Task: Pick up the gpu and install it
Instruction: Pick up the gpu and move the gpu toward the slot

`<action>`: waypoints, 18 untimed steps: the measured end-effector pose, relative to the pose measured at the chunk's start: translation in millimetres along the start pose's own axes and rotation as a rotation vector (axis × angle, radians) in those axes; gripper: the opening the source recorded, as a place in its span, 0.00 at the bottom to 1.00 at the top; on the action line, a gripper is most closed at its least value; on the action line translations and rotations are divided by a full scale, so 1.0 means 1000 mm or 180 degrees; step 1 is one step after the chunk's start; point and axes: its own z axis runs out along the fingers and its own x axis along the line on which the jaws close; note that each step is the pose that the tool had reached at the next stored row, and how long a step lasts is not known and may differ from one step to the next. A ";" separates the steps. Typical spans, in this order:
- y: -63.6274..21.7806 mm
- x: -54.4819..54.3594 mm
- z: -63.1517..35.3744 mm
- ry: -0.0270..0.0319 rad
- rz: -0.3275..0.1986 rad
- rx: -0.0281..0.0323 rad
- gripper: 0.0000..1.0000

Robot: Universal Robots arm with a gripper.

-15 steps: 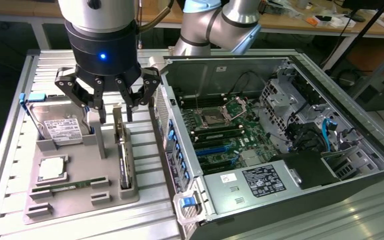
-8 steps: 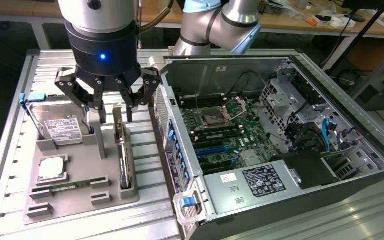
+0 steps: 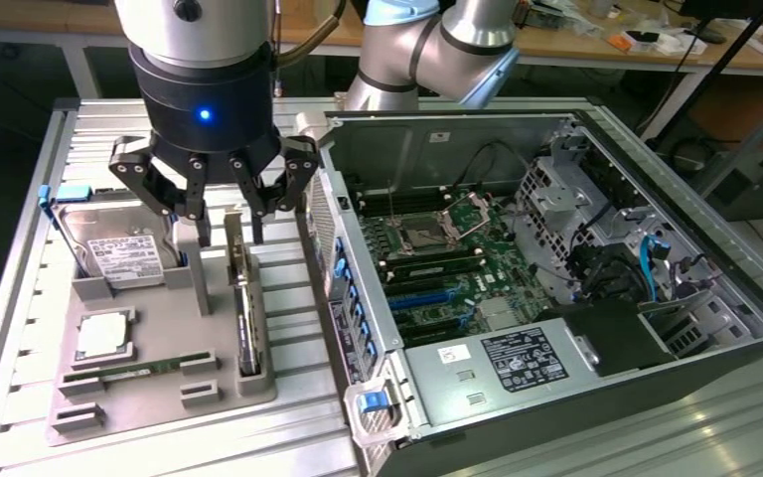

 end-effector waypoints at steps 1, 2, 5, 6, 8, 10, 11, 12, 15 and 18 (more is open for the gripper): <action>0.0000 0.000 0.0000 0.0000 0.0000 0.0000 0.48; 0.0000 0.000 0.0000 0.0000 0.0000 0.0000 0.48; 0.0000 0.000 0.0000 0.0000 0.0000 0.0000 0.48; 0.0000 0.000 0.0000 0.0000 0.0000 0.0000 0.48; 0.0000 0.000 0.0000 0.0000 0.0000 0.0000 0.48; 0.0000 -0.001 0.0000 0.0000 0.0000 0.0000 0.48; 0.0000 -0.002 0.0001 0.0000 0.0000 0.0000 0.48; 0.0001 -0.002 0.0003 0.0000 0.0000 0.0000 0.48; 0.0001 -0.005 0.0012 0.0000 0.0000 0.0000 0.48; 0.0001 -0.005 0.0025 0.0000 0.0001 0.0000 0.48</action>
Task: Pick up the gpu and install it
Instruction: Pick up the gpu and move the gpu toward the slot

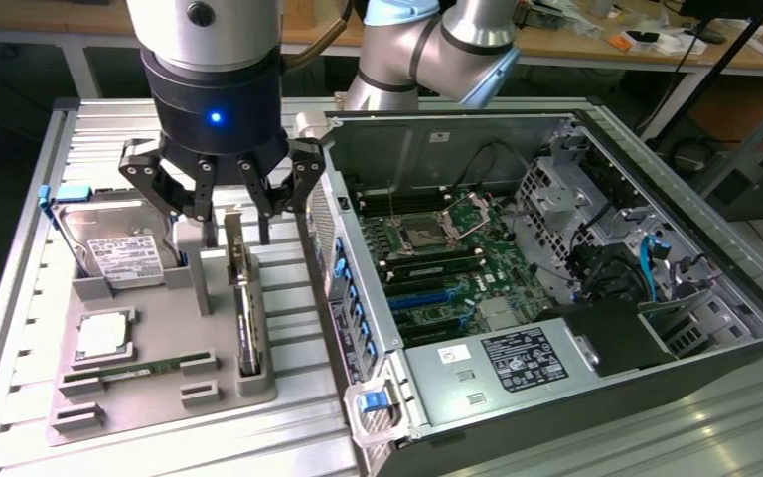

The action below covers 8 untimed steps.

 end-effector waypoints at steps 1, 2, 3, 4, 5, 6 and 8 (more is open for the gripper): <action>0.0000 0.000 0.0004 0.0000 0.0000 0.0000 0.48; -0.0001 0.000 0.0006 0.0000 0.0000 0.0000 0.48; -0.0001 0.000 0.0006 0.0000 0.0000 0.0000 0.48; -0.0001 0.000 0.0006 0.0000 0.0000 0.0000 0.48; -0.0001 0.000 0.0006 0.0000 0.0000 0.0000 0.48; -0.0001 0.000 0.0006 0.0000 0.0000 0.0000 0.48; -0.0001 0.000 0.0007 0.0000 0.0000 0.0000 0.48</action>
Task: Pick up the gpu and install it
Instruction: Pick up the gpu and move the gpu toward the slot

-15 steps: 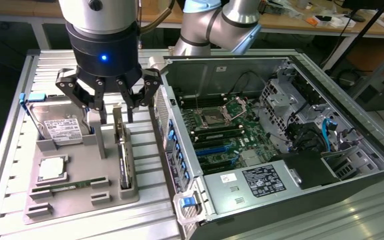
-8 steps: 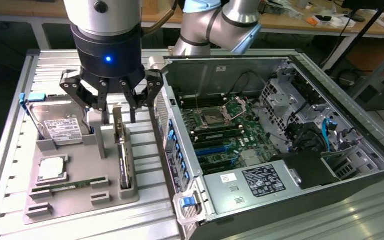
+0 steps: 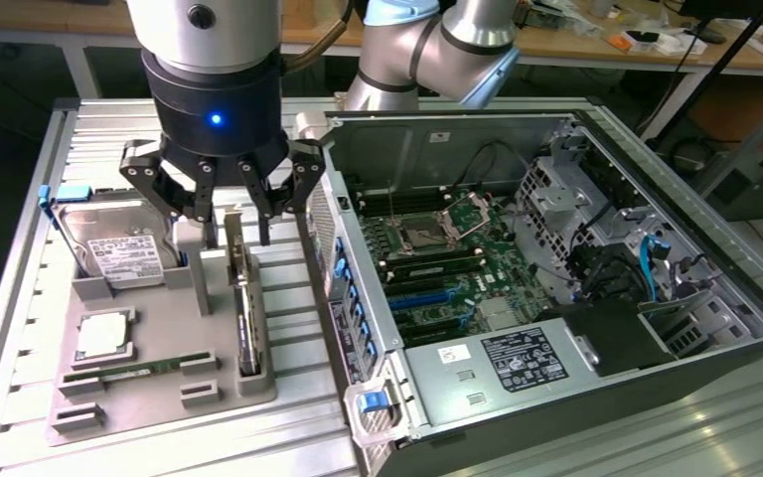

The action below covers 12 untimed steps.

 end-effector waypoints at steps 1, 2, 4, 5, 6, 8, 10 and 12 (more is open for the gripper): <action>0.0000 0.000 0.0001 0.0000 0.0000 0.0000 0.48; 0.0000 0.000 0.0005 -0.0001 0.0000 -0.0001 0.48; -0.0001 0.000 0.0015 0.0000 0.0000 0.0000 0.48; -0.0001 0.000 0.0019 0.0000 0.0000 0.0000 0.48; -0.0001 0.000 0.0026 0.0000 0.0000 0.0000 0.48; -0.0002 0.000 0.0035 0.0000 0.0000 0.0000 0.48; -0.0002 0.000 0.0045 0.0000 0.0000 0.0000 0.48; -0.0003 0.000 0.0058 0.0000 0.0000 0.0000 0.48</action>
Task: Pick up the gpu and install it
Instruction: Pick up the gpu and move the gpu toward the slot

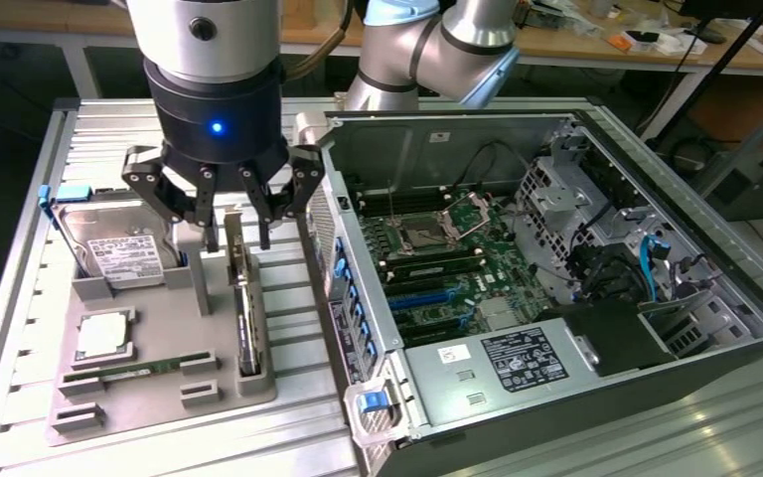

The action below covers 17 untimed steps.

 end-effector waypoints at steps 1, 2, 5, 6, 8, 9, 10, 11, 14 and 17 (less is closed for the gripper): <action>0.0000 0.000 0.0004 0.0000 0.0000 0.0000 0.48; 0.0000 0.000 0.0008 0.0000 0.0000 0.0000 0.48; -0.0001 0.000 0.0019 0.0000 0.0000 0.0000 0.48; -0.0001 0.000 0.0023 0.0000 0.0000 0.0000 0.48; -0.0001 0.000 0.0030 0.0000 0.0000 0.0000 0.48; -0.0002 0.000 0.0034 0.0000 0.0000 0.0000 0.48; -0.0002 0.000 0.0038 0.0000 0.0000 0.0000 0.48; -0.0002 0.000 0.0042 0.0000 0.0000 0.0000 0.48; -0.0003 0.000 0.0057 0.0000 0.0000 0.0000 0.48; -0.0003 0.000 0.0070 0.0000 0.0000 0.0000 0.48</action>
